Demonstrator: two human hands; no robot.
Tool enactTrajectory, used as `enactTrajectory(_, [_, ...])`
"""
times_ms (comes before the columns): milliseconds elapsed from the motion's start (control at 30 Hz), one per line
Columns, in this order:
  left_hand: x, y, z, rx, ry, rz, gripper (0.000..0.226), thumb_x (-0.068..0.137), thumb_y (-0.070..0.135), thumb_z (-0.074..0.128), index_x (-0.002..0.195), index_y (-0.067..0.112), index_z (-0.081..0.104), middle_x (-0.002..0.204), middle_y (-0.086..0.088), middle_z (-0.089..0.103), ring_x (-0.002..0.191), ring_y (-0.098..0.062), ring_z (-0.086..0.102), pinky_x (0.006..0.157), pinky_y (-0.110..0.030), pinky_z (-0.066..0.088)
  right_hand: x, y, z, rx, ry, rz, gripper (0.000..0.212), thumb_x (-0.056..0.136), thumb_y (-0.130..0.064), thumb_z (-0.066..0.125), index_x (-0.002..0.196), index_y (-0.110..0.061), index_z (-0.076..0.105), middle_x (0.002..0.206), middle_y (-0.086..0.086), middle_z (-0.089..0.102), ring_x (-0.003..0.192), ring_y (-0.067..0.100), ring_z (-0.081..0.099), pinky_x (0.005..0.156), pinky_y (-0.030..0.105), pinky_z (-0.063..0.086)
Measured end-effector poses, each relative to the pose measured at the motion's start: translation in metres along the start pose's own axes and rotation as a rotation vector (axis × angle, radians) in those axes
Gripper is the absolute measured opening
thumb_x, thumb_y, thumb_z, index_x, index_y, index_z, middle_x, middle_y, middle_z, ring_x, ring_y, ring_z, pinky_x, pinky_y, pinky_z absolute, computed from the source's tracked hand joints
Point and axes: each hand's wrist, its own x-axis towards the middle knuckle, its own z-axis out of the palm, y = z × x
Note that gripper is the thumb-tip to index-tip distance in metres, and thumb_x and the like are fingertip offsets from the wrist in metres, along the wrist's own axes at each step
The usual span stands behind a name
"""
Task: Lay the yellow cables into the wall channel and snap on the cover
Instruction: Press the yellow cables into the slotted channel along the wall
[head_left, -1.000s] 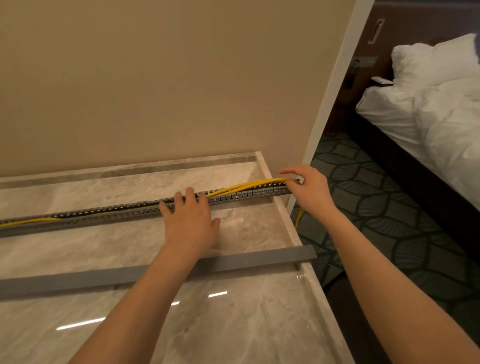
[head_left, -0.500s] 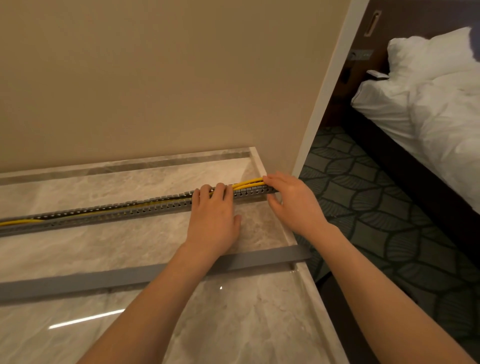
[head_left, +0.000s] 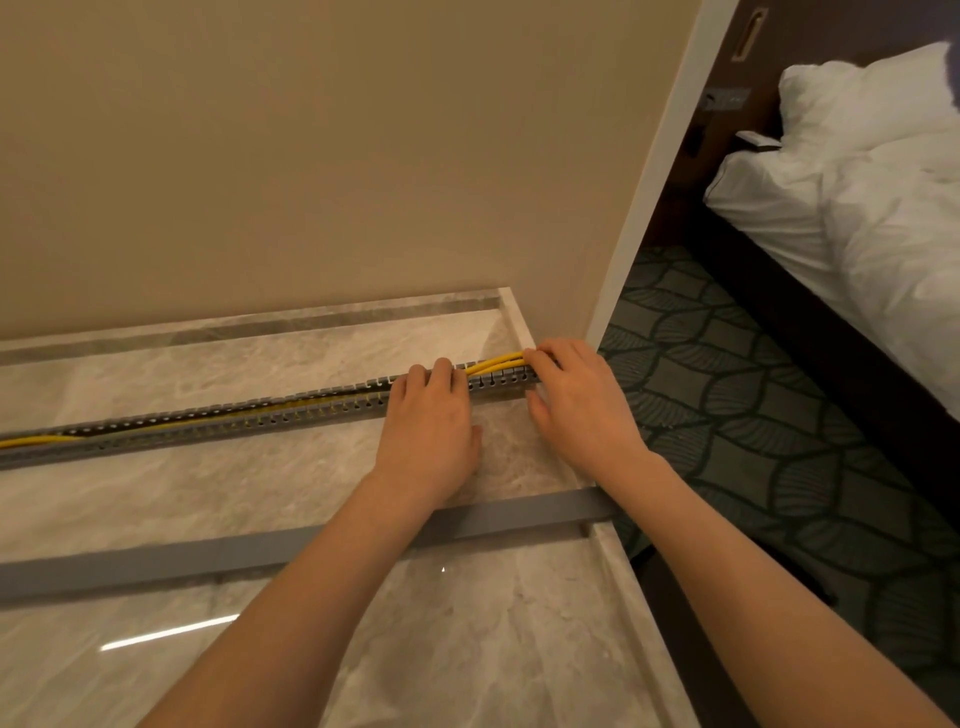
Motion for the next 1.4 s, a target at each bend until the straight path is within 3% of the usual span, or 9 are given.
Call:
enactTrajectory(133, [0.003,0.001,-0.003,-0.014,-0.003,-0.014,0.049,0.089,0.041,0.047,0.126,0.008,0.043,0.123,-0.009,0.043,0.113,-0.028,0.041,0.1,-0.038,0.034,-0.006,-0.005,0.003,0.011,-0.001,-0.005,0.047,0.077,-0.016,0.065,0.121,-0.007,0.053,0.121,0.011,0.055,0.109,0.029,0.05,0.091,0.043,0.043])
enactTrajectory(300, [0.007,0.01,-0.002,-0.105,0.036,0.053,0.05,0.089,0.037,0.048,0.13,0.01,0.039,0.126,-0.008,0.041,0.114,-0.026,0.038,0.1,-0.036,0.035,-0.008,-0.006,0.003,0.015,-0.003,-0.007,0.052,0.076,-0.019,0.066,0.125,-0.008,0.051,0.125,0.011,0.055,0.114,0.03,0.049,0.095,0.044,0.041])
enactTrajectory(633, [0.005,0.012,0.009,-0.08,0.043,0.052,0.053,0.09,0.034,0.045,0.136,0.012,0.032,0.133,-0.007,0.039,0.117,-0.026,0.037,0.1,-0.036,0.033,0.004,-0.018,0.005,-0.056,-0.045,-0.006,0.036,0.081,-0.017,0.055,0.116,-0.008,0.057,0.115,0.009,0.06,0.109,0.027,0.05,0.095,0.038,0.034])
enactTrajectory(800, [0.005,0.006,0.01,-0.088,0.034,0.075,0.055,0.09,0.035,0.047,0.139,0.014,0.031,0.134,-0.006,0.039,0.119,-0.026,0.038,0.103,-0.036,0.032,-0.003,-0.015,0.008,0.066,-0.081,-0.029,0.043,0.081,-0.01,0.056,0.123,-0.002,0.053,0.119,0.015,0.057,0.112,0.03,0.049,0.102,0.04,0.035])
enactTrajectory(933, [0.007,0.003,0.008,-0.152,0.039,0.082,0.051,0.088,0.031,0.051,0.135,0.014,0.039,0.127,-0.007,0.041,0.113,-0.025,0.04,0.098,-0.035,0.035,-0.004,-0.006,-0.005,0.169,0.064,0.002,0.028,0.081,-0.008,0.063,0.108,-0.002,0.065,0.104,0.012,0.065,0.098,0.028,0.058,0.088,0.042,0.047])
enactTrajectory(1033, [0.007,0.003,0.008,-0.182,0.056,0.066,0.05,0.088,0.029,0.051,0.134,0.013,0.041,0.124,-0.007,0.043,0.113,-0.025,0.038,0.098,-0.035,0.036,-0.004,0.0,-0.012,0.059,0.155,0.054,0.017,0.081,-0.013,0.063,0.096,-0.006,0.068,0.091,0.008,0.067,0.089,0.026,0.058,0.077,0.039,0.046])
enactTrajectory(1167, [0.004,0.003,0.01,-0.195,0.075,0.051,0.052,0.087,0.028,0.053,0.135,0.012,0.041,0.123,-0.008,0.044,0.113,-0.025,0.036,0.098,-0.036,0.036,-0.004,0.008,-0.01,-0.002,0.01,0.155,0.023,0.086,-0.021,0.056,0.103,-0.008,0.064,0.097,0.008,0.063,0.094,0.025,0.054,0.082,0.036,0.042])
enactTrajectory(1400, [-0.001,0.002,0.006,-0.182,0.073,0.027,0.054,0.088,0.032,0.051,0.138,0.015,0.039,0.127,-0.006,0.043,0.117,-0.025,0.035,0.101,-0.036,0.033,0.001,0.003,-0.013,-0.085,-0.097,0.155,0.031,0.088,-0.028,0.051,0.112,-0.009,0.058,0.11,0.007,0.056,0.105,0.024,0.047,0.084,0.037,0.041])
